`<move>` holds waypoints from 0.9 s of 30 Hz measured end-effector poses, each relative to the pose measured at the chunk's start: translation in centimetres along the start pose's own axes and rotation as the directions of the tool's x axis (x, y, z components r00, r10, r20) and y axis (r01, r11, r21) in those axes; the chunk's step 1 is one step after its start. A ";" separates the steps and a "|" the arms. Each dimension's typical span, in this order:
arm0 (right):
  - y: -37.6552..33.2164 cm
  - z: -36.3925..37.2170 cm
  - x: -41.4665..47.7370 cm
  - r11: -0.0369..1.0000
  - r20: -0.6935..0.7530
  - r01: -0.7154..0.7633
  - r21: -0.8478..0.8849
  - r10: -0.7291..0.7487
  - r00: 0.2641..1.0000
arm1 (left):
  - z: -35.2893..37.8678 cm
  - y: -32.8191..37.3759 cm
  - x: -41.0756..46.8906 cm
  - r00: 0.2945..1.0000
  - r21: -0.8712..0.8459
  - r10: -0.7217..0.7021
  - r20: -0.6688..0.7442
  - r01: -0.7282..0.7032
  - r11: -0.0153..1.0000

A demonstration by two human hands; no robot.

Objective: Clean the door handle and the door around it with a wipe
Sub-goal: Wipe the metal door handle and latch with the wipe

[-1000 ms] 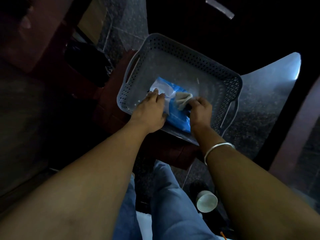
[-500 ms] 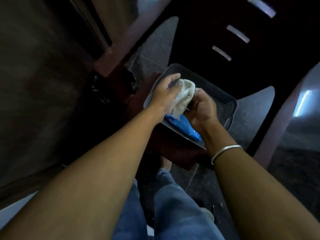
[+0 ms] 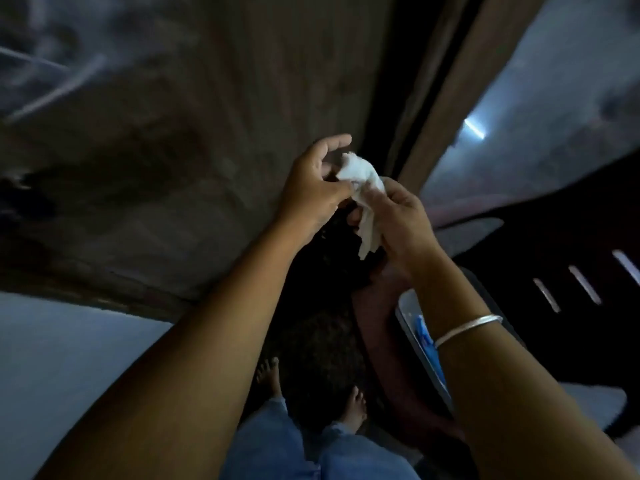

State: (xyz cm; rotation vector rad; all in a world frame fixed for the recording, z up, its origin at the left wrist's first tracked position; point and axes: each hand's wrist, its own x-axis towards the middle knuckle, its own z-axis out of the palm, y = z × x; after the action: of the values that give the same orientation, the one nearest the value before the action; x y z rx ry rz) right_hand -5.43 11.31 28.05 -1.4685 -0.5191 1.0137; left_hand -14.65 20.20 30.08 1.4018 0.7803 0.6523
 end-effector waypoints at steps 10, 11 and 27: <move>-8.4 17.0 1.7 0.988 0.335 0.151 0.037 -0.155 0.929 | -17.6 7.0 -2.4 0.944 -0.366 0.023 -0.329 -0.150 0.918; -8.9 18.5 1.8 0.986 0.381 0.156 0.055 -0.165 0.910 | -18.9 7.3 -2.8 0.955 -0.383 0.020 -0.296 -0.137 0.914; -13.4 29.5 1.9 0.919 0.598 0.383 0.094 -0.360 0.716 | -29.3 12.5 -5.0 0.770 0.192 0.416 -0.483 -0.370 0.909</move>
State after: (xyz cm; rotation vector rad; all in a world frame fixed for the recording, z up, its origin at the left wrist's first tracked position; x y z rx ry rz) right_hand -25.49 31.93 43.17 -0.9737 -1.2571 1.1376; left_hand -40.41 34.78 42.84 1.5020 0.9445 1.3835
